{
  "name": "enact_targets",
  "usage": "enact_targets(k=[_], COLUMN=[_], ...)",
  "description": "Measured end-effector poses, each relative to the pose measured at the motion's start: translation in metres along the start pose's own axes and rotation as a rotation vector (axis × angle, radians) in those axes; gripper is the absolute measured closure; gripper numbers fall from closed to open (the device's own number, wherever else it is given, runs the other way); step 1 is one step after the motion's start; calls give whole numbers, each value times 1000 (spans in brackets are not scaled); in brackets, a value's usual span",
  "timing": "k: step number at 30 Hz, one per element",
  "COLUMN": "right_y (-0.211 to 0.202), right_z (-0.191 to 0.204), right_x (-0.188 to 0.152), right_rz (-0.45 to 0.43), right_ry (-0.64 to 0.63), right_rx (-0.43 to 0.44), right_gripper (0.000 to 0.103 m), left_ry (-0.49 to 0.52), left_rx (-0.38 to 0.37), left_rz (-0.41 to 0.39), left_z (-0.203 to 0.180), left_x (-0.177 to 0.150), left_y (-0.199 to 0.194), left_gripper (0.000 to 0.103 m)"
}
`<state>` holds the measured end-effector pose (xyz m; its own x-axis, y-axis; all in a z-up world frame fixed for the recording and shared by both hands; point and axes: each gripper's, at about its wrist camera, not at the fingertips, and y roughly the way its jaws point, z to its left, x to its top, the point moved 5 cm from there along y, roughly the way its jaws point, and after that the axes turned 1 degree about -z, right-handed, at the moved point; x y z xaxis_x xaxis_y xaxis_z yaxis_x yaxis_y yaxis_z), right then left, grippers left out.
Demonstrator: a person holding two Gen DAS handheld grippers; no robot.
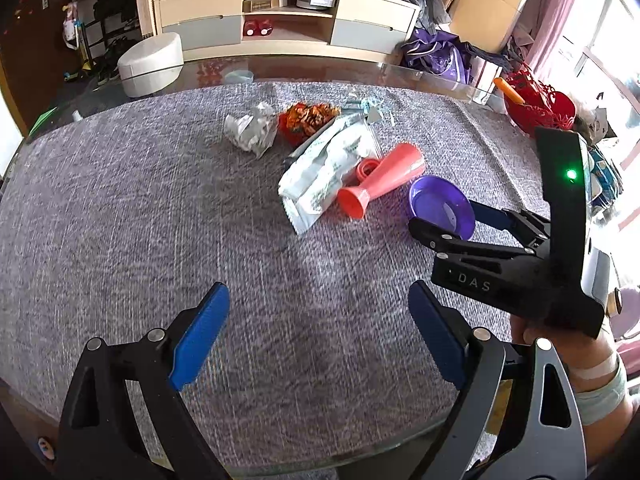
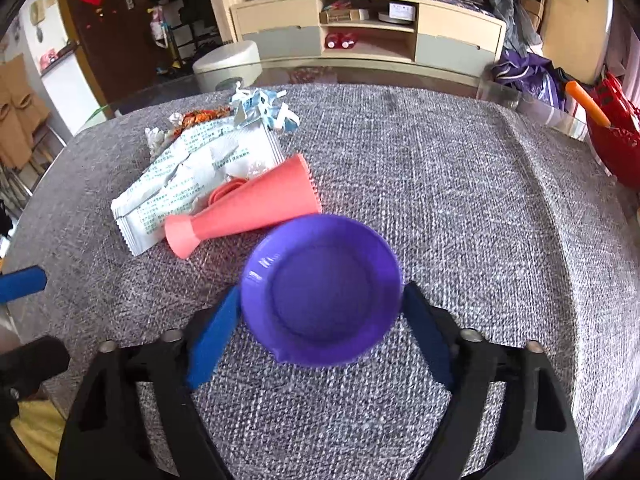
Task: Collect trash
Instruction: 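Grasp the purple dish rim with the right tool while the left tool grasps the pink cone cup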
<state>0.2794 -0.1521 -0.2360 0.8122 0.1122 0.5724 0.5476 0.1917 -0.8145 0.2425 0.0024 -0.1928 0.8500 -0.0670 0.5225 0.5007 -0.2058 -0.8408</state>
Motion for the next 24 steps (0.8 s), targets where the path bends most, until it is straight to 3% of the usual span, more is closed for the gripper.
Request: enact_targets(k=[7, 11, 14, 24], right_y=[-7, -12, -17, -23], right_z=[-18, -36, -47, -65], right_x=[0, -3, -8, -16], right_rz=[9, 20, 23, 27], right_ry=[51, 101, 134, 183], right_rx=[49, 58, 69, 104], right_gripper=[25, 25, 25, 25], left_ry=[45, 79, 95, 143], left_rx=[-29, -69, -101, -134], left_rz=[-9, 1, -4, 17], left_z=[-18, -29, -36, -48], left_x=[21, 32, 42, 67], left_y=[18, 33, 43, 73], left_gripper=[19, 45, 55, 61])
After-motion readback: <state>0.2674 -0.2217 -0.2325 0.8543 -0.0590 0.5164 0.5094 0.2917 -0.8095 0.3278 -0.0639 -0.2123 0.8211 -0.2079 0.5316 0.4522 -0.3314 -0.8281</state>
